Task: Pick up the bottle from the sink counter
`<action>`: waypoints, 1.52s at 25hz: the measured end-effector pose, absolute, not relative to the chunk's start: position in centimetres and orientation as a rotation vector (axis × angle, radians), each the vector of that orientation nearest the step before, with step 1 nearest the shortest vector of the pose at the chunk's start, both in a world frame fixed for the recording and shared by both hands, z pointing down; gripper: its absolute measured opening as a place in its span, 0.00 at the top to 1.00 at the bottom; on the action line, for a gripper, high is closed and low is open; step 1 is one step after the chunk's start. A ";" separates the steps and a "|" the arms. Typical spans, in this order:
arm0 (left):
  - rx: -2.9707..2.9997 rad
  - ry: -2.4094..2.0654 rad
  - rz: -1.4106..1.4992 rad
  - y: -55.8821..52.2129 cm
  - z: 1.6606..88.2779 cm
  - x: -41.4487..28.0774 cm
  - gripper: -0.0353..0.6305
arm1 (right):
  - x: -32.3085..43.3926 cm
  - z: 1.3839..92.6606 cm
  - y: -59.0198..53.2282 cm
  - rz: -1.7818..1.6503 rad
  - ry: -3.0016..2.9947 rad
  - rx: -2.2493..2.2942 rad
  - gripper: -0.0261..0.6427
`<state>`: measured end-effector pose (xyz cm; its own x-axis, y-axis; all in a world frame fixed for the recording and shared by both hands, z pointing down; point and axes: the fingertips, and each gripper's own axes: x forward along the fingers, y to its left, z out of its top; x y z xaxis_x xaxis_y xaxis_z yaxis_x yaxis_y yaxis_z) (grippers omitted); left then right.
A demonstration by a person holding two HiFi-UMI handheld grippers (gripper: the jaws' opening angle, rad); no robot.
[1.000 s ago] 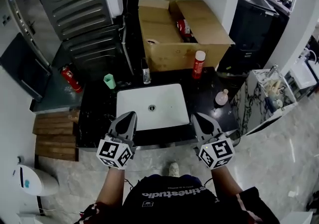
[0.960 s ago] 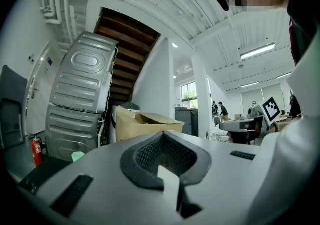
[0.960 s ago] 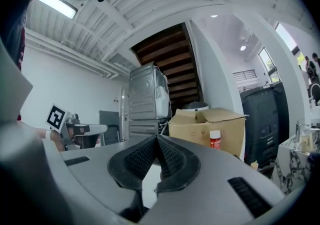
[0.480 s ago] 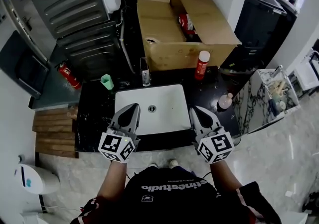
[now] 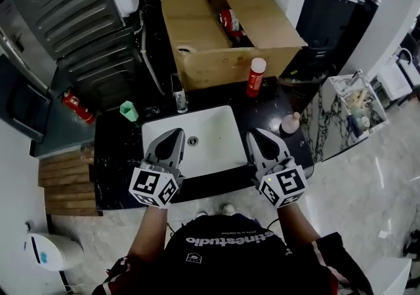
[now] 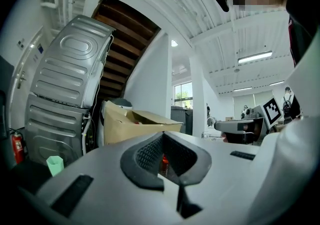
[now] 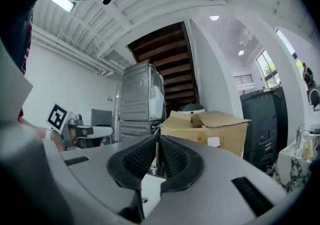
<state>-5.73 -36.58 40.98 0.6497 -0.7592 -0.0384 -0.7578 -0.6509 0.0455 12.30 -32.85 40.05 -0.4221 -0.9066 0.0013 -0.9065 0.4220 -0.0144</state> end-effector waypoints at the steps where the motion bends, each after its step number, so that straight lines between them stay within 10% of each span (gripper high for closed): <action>1: 2.836 -1.279 -0.082 -36.9 41.2 -5.2 0.93 | 12.8 40.1 -33.0 -0.014 2.633 -1.708 0.90; 9: 2.919 -1.073 -0.012 -39.1 43.7 2.6 0.93 | 20.9 43.2 -33.7 -0.076 2.484 -1.986 0.69; 23: 3.013 -0.728 0.119 -42.3 49.0 18.7 0.93 | 37.9 54.0 -39.9 -0.178 2.159 -2.436 0.67; 38: 2.933 -0.836 0.136 -47.9 52.8 20.9 0.93 | 41.3 61.3 -45.6 -0.307 2.100 -2.600 0.72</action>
